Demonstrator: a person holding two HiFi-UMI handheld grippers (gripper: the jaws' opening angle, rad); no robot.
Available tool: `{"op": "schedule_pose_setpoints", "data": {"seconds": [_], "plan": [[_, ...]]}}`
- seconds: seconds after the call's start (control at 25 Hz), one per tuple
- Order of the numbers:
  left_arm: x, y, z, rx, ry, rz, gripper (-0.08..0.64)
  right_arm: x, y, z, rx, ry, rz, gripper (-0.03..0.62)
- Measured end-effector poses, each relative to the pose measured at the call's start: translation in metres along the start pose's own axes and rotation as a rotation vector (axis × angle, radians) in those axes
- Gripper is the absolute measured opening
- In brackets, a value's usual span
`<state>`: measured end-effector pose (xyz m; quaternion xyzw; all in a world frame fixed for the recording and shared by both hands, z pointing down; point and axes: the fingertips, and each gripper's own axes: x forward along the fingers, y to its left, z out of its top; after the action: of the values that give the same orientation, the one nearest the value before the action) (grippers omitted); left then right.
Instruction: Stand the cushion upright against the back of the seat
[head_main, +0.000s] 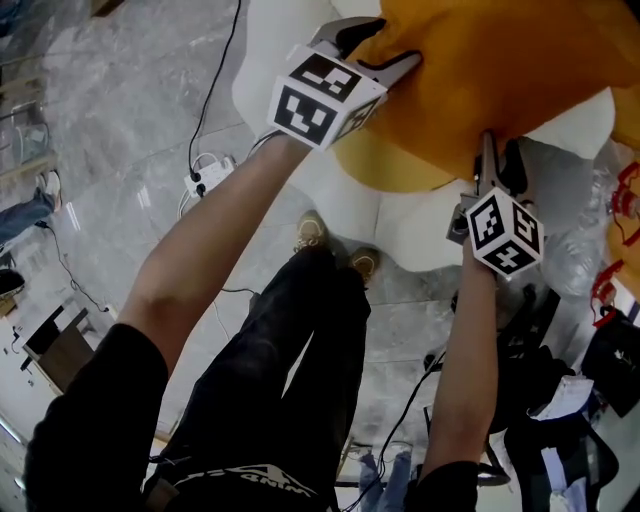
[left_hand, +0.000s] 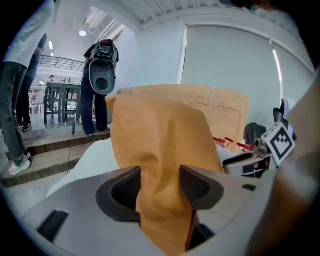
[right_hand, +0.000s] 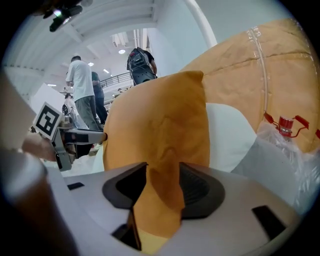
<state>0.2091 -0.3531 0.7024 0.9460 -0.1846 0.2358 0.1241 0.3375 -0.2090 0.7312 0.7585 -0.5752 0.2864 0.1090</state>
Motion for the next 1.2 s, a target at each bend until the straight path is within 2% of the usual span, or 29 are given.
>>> {"op": "schedule_pose_setpoints", "data": {"seconds": [0.16, 0.2, 0.28, 0.32, 0.36, 0.44, 0.56, 0.76, 0.84, 0.92, 1.08, 1.2], "plan": [[-0.016, -0.002, -0.001, -0.022, -0.016, 0.025, 0.233, -0.016, 0.006, 0.004, 0.013, -0.002, 0.029, 0.192], [-0.022, -0.004, 0.000, -0.034, -0.022, 0.032, 0.211, -0.021, 0.009, 0.008, 0.024, -0.010, 0.047, 0.181], [-0.033, -0.008, 0.004, -0.060, -0.035, 0.036, 0.081, -0.033, 0.021, 0.022, 0.069, -0.048, 0.125, 0.038], [-0.039, -0.014, 0.006, -0.074, -0.036, 0.028, 0.018, -0.041, 0.029, 0.029, 0.103, -0.074, 0.180, 0.031], [-0.044, -0.021, 0.006, -0.082, -0.029, 0.011, 0.008, -0.049, 0.037, 0.037, 0.137, -0.097, 0.234, 0.021], [-0.052, -0.040, 0.008, -0.077, -0.006, -0.031, 0.008, -0.065, 0.050, 0.048, 0.171, -0.117, 0.303, 0.021], [-0.069, -0.064, 0.023, -0.063, -0.003, -0.080, 0.006, -0.087, 0.065, 0.063, 0.174, -0.116, 0.353, 0.021], [-0.123, -0.112, 0.054, -0.057, -0.031, -0.174, 0.006, -0.157, 0.107, 0.082, 0.069, -0.115, 0.444, 0.021], [-0.156, -0.132, 0.071, -0.104, -0.076, -0.214, 0.006, -0.196, 0.124, 0.091, 0.051, -0.129, 0.499, 0.021], [-0.194, -0.154, 0.092, -0.139, -0.123, -0.251, 0.006, -0.242, 0.139, 0.103, 0.079, -0.158, 0.556, 0.021], [-0.275, -0.205, 0.126, -0.060, -0.136, -0.317, 0.006, -0.334, 0.182, 0.127, 0.103, -0.199, 0.673, 0.021], [-0.344, -0.247, 0.154, -0.034, -0.143, -0.352, 0.006, -0.405, 0.214, 0.149, 0.129, -0.212, 0.756, 0.021]]}}
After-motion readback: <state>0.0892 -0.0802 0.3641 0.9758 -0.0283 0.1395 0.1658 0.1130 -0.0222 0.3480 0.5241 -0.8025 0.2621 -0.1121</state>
